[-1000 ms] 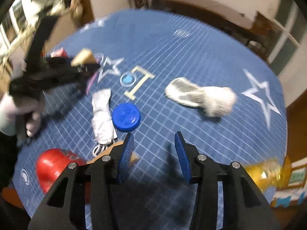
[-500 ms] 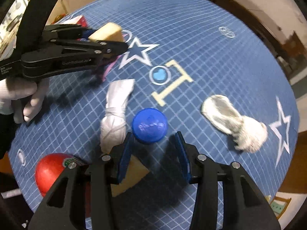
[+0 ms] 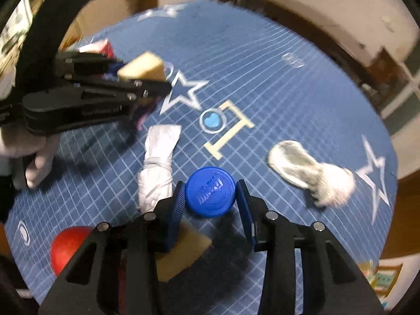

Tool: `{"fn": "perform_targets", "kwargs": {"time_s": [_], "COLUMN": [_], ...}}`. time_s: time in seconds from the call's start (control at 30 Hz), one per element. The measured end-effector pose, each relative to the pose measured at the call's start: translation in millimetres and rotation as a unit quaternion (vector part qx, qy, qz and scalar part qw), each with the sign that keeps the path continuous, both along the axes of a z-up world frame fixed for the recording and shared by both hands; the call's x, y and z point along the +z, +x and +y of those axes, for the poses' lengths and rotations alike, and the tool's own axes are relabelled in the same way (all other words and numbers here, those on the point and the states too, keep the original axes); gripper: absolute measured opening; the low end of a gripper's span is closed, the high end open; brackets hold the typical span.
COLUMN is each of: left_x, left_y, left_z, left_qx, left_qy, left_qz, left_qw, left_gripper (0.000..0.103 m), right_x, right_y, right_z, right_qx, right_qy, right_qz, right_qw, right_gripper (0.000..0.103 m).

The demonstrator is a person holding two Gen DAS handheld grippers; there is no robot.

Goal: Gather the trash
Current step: 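Lift the sponge and blue cap and carry them over the green bin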

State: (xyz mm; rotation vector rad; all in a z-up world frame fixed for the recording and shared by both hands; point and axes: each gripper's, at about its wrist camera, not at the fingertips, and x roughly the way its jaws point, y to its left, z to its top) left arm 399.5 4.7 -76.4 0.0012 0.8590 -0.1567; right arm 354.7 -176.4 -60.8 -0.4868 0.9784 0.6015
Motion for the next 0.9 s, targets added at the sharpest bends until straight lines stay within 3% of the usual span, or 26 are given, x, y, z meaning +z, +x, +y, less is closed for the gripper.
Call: {"fn": "perform_targets", "kwargs": {"time_s": [0.2,0.4,0.6,0.9], "left_x": [33.4,61.3,65.4,79.8], "left_y": [-46.0,-132.3,-211.9,-292.4], "left_z": [-14.2,-29.3,-51.0,-85.0], "left_qx": [-0.011,-0.035,-0.047,-0.035], "left_qy": [-0.008,-0.017,-0.03,-0.013], "left_qz": [-0.057,-0.119,-0.152,-0.227], "left_qw": [0.9983,0.9921,0.9869,0.9732], "left_gripper": [0.036,0.036,0.036,0.037], "right_x": [27.2,41.2,44.0,55.3], "right_y": [-52.7,-121.6,-182.0,-240.0], "right_z": [-36.3,-63.1,-88.2,-112.0], "right_qx": [-0.071,-0.125,-0.18,-0.24], "right_qy": [0.068,0.137,0.159,0.181], "right_qz": [-0.082,-0.136,-0.192,-0.279], "right_qw": [0.992,0.973,0.951,0.912], "right_gripper": [0.038,0.038,0.038,0.038]}}
